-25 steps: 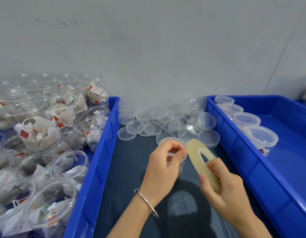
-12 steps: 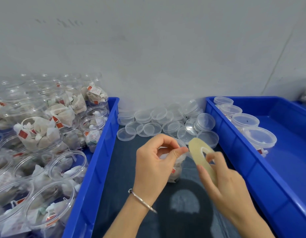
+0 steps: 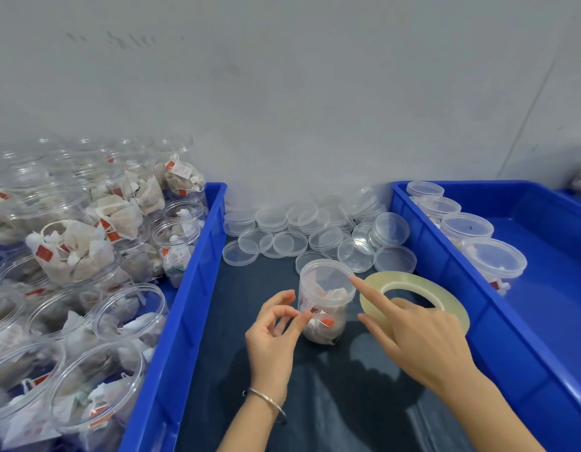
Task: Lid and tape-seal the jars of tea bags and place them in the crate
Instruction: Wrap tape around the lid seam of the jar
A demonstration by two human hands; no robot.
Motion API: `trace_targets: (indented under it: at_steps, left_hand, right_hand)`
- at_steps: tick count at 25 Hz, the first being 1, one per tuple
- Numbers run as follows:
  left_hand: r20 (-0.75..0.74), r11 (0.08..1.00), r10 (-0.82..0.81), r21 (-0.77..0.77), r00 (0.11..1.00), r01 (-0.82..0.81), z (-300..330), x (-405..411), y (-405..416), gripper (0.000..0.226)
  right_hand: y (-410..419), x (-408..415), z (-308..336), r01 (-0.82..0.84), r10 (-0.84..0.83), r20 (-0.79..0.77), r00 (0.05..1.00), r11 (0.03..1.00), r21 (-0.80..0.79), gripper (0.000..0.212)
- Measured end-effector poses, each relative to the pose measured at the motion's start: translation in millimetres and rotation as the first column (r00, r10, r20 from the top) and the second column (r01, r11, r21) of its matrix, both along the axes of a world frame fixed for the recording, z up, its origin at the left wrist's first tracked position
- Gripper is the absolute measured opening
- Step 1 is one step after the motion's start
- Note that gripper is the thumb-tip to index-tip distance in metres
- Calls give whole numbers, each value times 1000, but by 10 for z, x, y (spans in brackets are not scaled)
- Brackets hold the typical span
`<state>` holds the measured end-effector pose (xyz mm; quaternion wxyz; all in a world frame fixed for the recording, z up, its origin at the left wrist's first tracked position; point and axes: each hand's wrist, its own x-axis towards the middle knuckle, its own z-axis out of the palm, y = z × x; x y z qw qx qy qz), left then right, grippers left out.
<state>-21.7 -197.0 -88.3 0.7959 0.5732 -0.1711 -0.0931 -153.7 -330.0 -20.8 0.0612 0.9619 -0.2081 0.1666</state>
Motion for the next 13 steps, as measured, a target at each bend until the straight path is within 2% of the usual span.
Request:
trace_targets:
  at_steps: [4,9,13]
  left_hand:
    - [3,994,-108,-32,994,109,-56,99,-60,26]
    - [-2,984,-156,-88,988,155,-69,147,-67,14]
    - [7,984,-154,-95,988,154,-54,156,-57,14]
  right_hand:
    - [-91,55,-72,-40,44,40,998,993,-108,46]
    - [-128,71,-133,-49,58,71,996,992,-116,50]
    - [-142,80,-159,-44,49,65,997,996,-76,51]
